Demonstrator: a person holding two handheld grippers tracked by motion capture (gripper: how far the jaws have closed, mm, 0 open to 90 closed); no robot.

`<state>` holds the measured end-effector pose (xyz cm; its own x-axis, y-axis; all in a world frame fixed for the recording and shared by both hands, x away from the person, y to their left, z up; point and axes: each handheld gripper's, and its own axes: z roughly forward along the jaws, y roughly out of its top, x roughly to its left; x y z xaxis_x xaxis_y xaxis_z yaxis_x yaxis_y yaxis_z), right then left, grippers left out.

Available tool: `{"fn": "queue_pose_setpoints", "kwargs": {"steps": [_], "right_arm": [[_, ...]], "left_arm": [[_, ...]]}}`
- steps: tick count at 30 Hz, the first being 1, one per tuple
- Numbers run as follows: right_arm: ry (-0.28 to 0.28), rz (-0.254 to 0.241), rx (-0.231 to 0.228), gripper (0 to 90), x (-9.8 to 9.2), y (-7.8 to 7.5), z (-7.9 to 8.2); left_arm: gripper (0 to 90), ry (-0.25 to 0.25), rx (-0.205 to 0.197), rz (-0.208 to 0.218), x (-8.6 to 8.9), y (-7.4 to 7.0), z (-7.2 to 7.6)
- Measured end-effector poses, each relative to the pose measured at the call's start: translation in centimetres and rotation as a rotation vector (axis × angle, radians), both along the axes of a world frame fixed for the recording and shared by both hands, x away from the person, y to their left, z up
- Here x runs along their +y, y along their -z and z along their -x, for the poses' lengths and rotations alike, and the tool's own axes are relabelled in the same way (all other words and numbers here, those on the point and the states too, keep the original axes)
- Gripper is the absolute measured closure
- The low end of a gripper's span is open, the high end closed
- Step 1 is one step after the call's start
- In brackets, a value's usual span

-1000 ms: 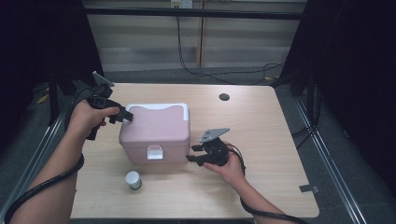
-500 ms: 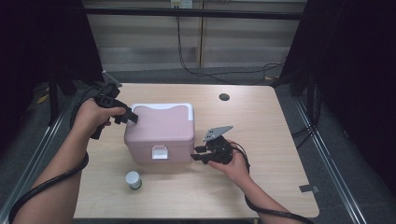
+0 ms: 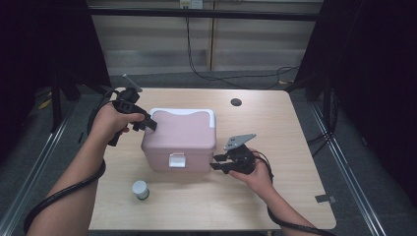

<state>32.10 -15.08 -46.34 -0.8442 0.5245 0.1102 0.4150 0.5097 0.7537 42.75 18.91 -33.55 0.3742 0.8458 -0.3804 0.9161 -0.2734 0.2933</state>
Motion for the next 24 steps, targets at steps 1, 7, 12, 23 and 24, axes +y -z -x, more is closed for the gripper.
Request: {"fn": "queue_pose_setpoints", "kwargs": {"steps": [1, 7, 12, 23, 24], "right_arm": [[-0.001, 0.003, -0.002, 64.3, -0.5, 0.0, 0.2], [0.005, 0.021, -0.006, 67.2, -2.1, 0.1, 0.7], [0.011, 0.029, 0.001, 70.2, -3.1, 0.1, 1.0], [0.046, 0.032, 0.035, 81.8, -5.6, 0.5, 1.3], [0.046, 0.032, 0.035, 81.8, -5.6, 0.5, 1.3]], "left_arm": [[52.3, 0.006, -0.004, 0.0, -0.6, 0.0, 0.1], [53.0, 0.036, 0.005, -0.003, -2.3, -0.1, 0.3], [53.1, 0.052, 0.008, -0.008, -3.5, -0.1, 0.3], [53.0, 0.087, 0.004, -0.009, -5.7, -0.1, 0.5], [53.1, 0.087, 0.004, -0.009, -5.7, -0.1, 0.5]]}}
